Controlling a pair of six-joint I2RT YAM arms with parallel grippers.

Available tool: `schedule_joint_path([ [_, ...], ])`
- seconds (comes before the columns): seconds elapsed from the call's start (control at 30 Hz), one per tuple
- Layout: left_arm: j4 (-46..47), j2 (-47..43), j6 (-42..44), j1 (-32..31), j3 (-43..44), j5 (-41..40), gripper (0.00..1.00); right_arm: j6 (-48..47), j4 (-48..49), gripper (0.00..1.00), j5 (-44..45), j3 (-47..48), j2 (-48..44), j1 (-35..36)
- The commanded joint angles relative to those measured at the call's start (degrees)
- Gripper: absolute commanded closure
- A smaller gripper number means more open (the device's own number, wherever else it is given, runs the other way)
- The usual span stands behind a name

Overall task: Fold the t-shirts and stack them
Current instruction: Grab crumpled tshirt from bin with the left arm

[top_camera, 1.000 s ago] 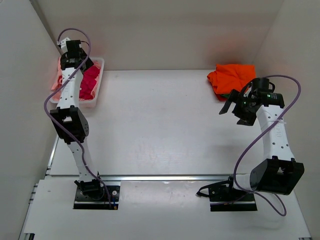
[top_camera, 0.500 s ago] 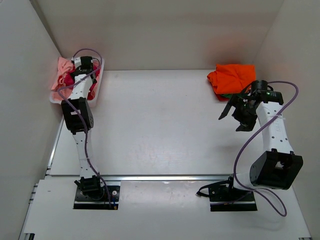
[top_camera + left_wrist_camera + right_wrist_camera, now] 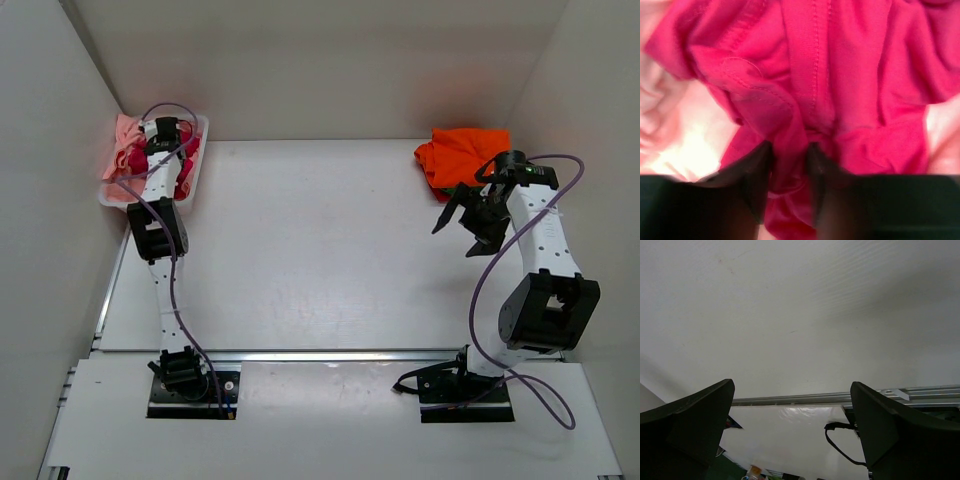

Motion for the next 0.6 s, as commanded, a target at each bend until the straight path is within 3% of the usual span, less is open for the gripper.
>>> schedule_joint_path([
  [0.0,-1.0,-1.8,1.7,0.0,1.5,2.0,0.76,0.1,-0.3,0.01,-0.5,1.9,-0.4,0.0],
  [0.03,-2.8,-1.9,1.2,-0.2,2.4,1.7,0.92,0.0,-0.1,0.01,-1.2,1.5,-0.7,0.1],
  [0.07,-3.3,-2.6,0.8,-0.6,3.6,2.0,1.00,0.2,0.1,0.01,-1.5,1.3,-1.1,-0.5],
  [0.23,-3.1,-11.4,3.0,-3.7,3.7,2.4,1.00,-0.1,1.7,0.01,-3.0,-1.4,-2.4,-0.4],
  [0.3,-0.5,-17.5,3.9,-4.2,1.8,6.4,0.97,-0.1,2.8,0.01,-3.1,-1.7,-3.2,0.1],
  [0.57,-1.0,-37.2,-8.9,-10.7,3.6,14.5,1.00,-1.0,6.0,0.01,-3.8,-6.0,-7.3,0.7],
])
